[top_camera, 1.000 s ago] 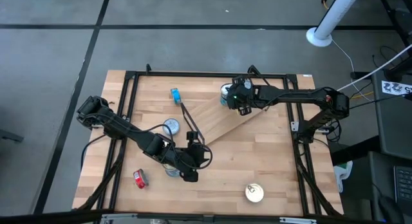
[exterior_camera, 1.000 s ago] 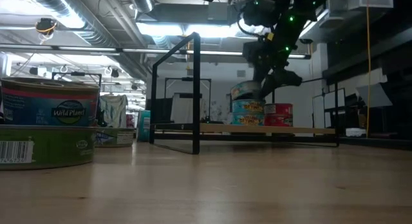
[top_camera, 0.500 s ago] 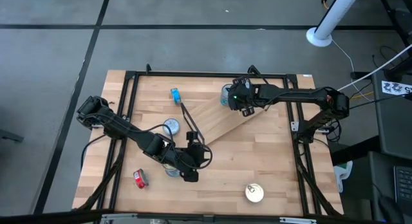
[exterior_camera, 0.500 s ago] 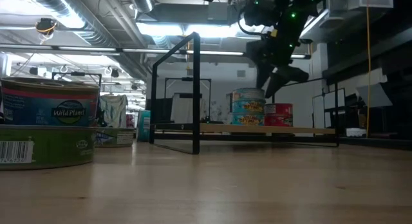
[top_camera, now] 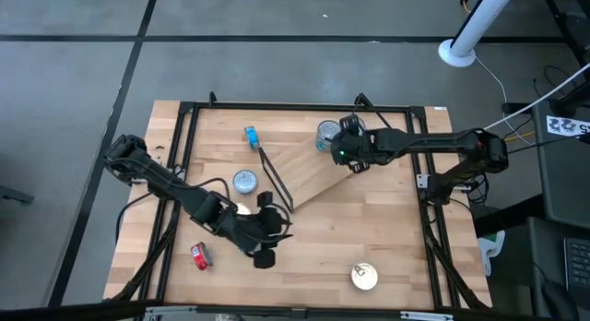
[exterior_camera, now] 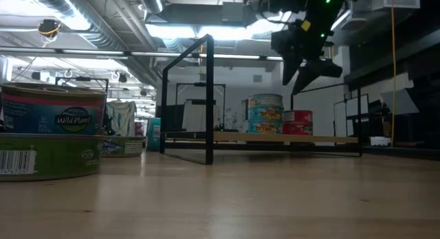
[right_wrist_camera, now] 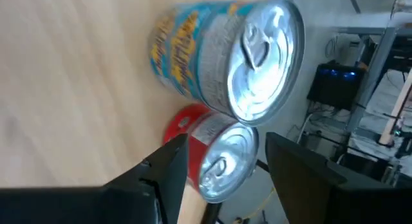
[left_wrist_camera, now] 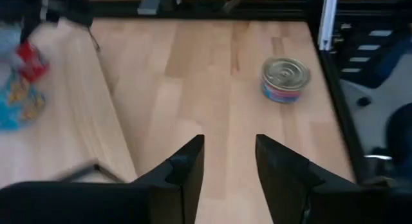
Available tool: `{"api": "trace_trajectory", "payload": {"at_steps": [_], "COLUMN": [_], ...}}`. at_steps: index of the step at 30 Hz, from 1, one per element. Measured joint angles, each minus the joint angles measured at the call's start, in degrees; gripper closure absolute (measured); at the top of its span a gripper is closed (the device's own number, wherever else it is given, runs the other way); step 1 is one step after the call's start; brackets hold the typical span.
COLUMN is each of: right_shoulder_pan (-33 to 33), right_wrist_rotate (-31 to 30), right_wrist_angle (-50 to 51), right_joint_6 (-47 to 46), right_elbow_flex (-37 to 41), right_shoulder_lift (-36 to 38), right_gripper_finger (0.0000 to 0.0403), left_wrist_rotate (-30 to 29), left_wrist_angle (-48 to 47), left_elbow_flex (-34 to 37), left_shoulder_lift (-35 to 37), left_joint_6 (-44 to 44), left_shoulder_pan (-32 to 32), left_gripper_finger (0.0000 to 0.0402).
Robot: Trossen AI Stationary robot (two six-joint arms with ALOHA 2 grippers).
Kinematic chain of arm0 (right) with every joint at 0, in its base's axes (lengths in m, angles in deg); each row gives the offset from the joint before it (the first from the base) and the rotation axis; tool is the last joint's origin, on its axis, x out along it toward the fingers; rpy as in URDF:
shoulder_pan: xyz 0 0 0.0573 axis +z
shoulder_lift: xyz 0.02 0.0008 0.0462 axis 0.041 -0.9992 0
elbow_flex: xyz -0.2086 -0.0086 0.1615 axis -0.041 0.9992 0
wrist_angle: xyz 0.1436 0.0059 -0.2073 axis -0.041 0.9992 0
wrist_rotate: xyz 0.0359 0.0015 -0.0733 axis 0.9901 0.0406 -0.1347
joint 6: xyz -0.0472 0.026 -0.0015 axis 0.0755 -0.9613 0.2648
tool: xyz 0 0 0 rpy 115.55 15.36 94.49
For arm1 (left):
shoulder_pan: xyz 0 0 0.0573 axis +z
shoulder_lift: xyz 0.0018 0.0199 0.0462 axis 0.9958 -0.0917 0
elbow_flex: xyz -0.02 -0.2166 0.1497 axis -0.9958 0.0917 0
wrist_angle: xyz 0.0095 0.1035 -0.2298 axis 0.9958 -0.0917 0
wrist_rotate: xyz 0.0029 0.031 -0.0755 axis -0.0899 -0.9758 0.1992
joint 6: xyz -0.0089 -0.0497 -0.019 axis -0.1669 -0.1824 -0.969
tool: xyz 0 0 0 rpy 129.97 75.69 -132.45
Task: Stack canned seafood by type on shelf
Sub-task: Stack the red tuna can on top of the red tuna can on the shelf
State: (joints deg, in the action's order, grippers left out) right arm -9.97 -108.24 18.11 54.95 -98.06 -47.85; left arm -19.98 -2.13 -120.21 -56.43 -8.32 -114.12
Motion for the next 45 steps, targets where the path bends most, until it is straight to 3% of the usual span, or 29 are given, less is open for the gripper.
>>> {"api": "trace_trajectory", "payload": {"at_steps": [4,11,18,24,29,39,45], "right_shoulder_pan": [3.92,11.05,16.5,18.28,18.26,18.26,18.24], "right_wrist_rotate": [0.29,3.05,4.89,4.9,4.9,10.2,13.83], "right_wrist_angle": [1.45,1.74,0.87,0.81,0.84,0.88,0.99], "right_joint_6": [-4.22,-13.66,-22.42,-23.81,-25.83,-27.17,-27.19], "right_elbow_flex": [0.0,0.0,0.0,0.0,0.0,0.0,0.0], "right_shoulder_lift": [0.47,0.47,0.47,0.47,0.47,0.47,0.47], "right_gripper_finger": [0.0198,0.0198,0.0198,0.0198,0.0198,0.0198,0.0198], "left_wrist_rotate": [5.59,21.34,24.06,26.35,29.35,29.44,29.44], "left_wrist_angle": [-5.34,-12.6,-17.17,-21.57,-22.65,-32.95,-42.41], "left_elbow_flex": [0.0,0.0,0.0,0.0,0.0,0.0,0.0], "left_shoulder_lift": [2.72,3.94,3.94,3.94,3.94,3.94,3.94], "left_joint_6": [-6.86,-16.16,-30.56,-34.28,-30.56,-26.67,-13.59], "left_shoulder_pan": [-2.15,-6.81,-9.75,-9.11,-8.33,-8.59,-10.86], "left_gripper_finger": [0.0268,0.0268,0.026,0.0209,0.0177,0.0172,0.0172]}}
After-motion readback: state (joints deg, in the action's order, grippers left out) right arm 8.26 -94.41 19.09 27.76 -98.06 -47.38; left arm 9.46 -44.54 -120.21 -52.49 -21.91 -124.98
